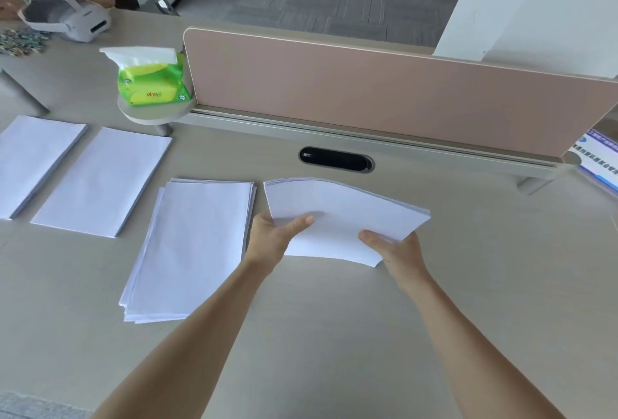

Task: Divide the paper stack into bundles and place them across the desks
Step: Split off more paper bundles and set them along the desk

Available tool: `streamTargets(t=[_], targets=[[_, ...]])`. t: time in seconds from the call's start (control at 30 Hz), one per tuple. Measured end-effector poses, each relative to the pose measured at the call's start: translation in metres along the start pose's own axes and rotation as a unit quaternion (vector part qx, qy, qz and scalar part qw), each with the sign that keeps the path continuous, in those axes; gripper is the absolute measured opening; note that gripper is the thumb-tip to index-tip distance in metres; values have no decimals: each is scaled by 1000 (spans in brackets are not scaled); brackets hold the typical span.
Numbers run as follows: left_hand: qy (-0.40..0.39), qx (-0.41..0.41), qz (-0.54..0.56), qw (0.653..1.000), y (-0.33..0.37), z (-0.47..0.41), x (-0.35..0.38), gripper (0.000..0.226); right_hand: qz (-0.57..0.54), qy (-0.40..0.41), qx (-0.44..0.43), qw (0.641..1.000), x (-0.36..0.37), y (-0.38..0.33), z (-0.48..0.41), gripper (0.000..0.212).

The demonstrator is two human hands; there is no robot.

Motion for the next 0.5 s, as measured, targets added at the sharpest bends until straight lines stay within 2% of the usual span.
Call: streamTargets(t=[0.23, 0.37, 0.43, 0.5], targets=[[8, -5, 3, 1000, -8, -6, -1, 19, -14, -9, 15, 1000, 5, 8, -7, 27], [5, 3, -27, 1000, -5, -14, 1, 16, 1, 30, 12, 999, 1, 3, -18, 19], [2, 10, -67, 998, -1, -23, 4, 19, 8, 56, 17, 998, -3, -2, -27, 11], [26, 8, -120, 992, 1, -38, 3, 34, 9, 59, 28, 998, -2, -3, -37, 9]])
Point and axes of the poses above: each hand's wrist, its own z-axis away from the middle knuckle, its own x-axis out of the palm, y = z × x, the point moved 9 cm from there along -z, towards the middle knuckle, and after that the axes turned 9 degrees about z, right-handed, at the moved point
